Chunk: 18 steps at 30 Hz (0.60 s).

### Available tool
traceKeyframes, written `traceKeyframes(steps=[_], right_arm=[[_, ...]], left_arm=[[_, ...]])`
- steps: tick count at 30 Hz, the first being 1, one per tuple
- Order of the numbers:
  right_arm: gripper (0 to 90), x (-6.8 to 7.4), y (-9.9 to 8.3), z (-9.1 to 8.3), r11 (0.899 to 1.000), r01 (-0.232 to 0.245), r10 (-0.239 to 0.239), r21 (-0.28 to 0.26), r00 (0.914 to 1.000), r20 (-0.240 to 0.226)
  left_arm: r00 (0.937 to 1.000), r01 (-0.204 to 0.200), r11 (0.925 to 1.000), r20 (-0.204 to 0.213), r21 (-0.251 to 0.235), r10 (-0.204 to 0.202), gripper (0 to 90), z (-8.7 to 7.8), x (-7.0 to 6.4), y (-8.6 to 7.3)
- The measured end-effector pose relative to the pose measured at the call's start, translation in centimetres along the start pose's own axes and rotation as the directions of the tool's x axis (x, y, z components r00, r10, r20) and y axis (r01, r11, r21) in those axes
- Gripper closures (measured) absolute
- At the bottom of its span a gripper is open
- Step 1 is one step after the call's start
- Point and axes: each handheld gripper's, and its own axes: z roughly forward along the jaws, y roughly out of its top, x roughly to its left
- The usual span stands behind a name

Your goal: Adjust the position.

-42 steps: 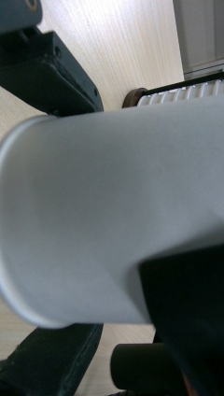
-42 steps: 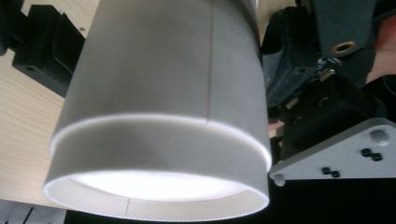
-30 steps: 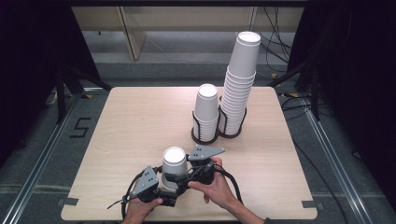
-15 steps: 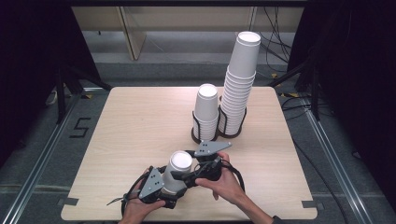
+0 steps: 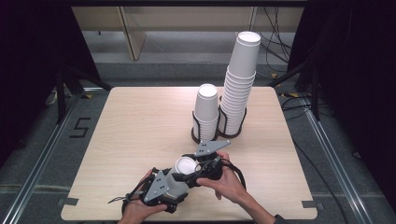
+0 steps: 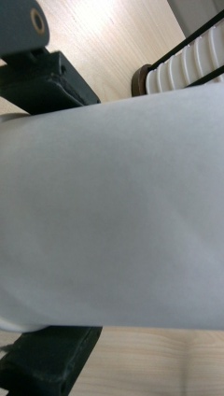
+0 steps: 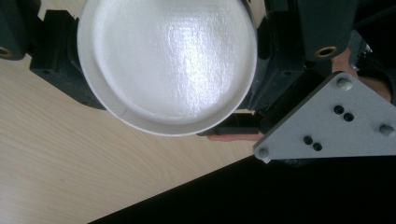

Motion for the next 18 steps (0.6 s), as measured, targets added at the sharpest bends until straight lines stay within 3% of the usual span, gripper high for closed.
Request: traceKeyframes(steps=[2,4,6,8,9,12,14,15,16,18], right_arm=[[25.6,0.0,0.1,-0.1,1.0,-0.024,0.024,-0.005,0.9997,-0.005],[25.8,-0.1,0.2,-0.4,0.999,-0.033,0.032,-0.033,0.9993,-0.017],[25.9,-0.3,0.4,-0.8,0.997,-0.049,0.048,-0.063,0.9987,-0.016],[26.0,-0.4,0.7,-1.5,0.989,-0.086,0.084,-0.121,0.9962,-0.025],[26.0,-0.4,0.7,-1.5,0.989,-0.086,0.084,-0.121,0.9962,-0.025],[26.0,-0.5,0.9,-1.9,0.978,-0.124,0.12,-0.166,0.9921,-0.036],[26.0,-0.5,0.9,-2.0,0.976,-0.125,0.12,-0.178,0.9919,-0.041],[26.0,-0.5,0.9,-1.9,0.976,-0.128,0.121,-0.177,0.9914,-0.051],[26.0,-0.6,0.9,-1.8,0.976,-0.13,0.124,-0.176,0.9912,-0.046],[26.0,-0.5,0.8,-1.7,0.974,-0.148,0.139,-0.174,0.9884,-0.062]], left_arm=[[1.0,0.007,0.9995,0.002,-0.03,-0.007,6.5,-0.1,0.1,-0.1],[0.9994,0.034,0.9936,-0.003,-0.108,-0.035,5.3,-0.1,0.1,-0.3],[0.9986,0.046,0.9881,-0.019,-0.147,-0.049,3.2,-0.4,0.4,-0.3],[0.9954,0.088,0.9767,-0.019,-0.195,-0.094,0.5,-0.6,0.6,-0.3],[0.9928,0.11,0.9686,-0.022,-0.223,-0.117,0.5,-0.7,0.8,-0.4],[0.9857,0.153,0.9551,-0.028,-0.253,-0.166,3.0,-0.8,1.0,-0.5],[0.9867,0.146,0.9468,-0.026,-0.287,-0.16,1.8,-0.6,0.9,-0.5],[0.9883,0.132,0.9525,-0.037,-0.275,-0.148,1.8,-0.8,0.7,-0.4],[0.9896,0.124,0.9533,-0.037,-0.276,-0.139,2.6,-0.8,0.7,-0.3],[0.9895,0.124,0.9467,-0.035,-0.297,-0.14,3.1,-0.7,0.6,-0.3]])
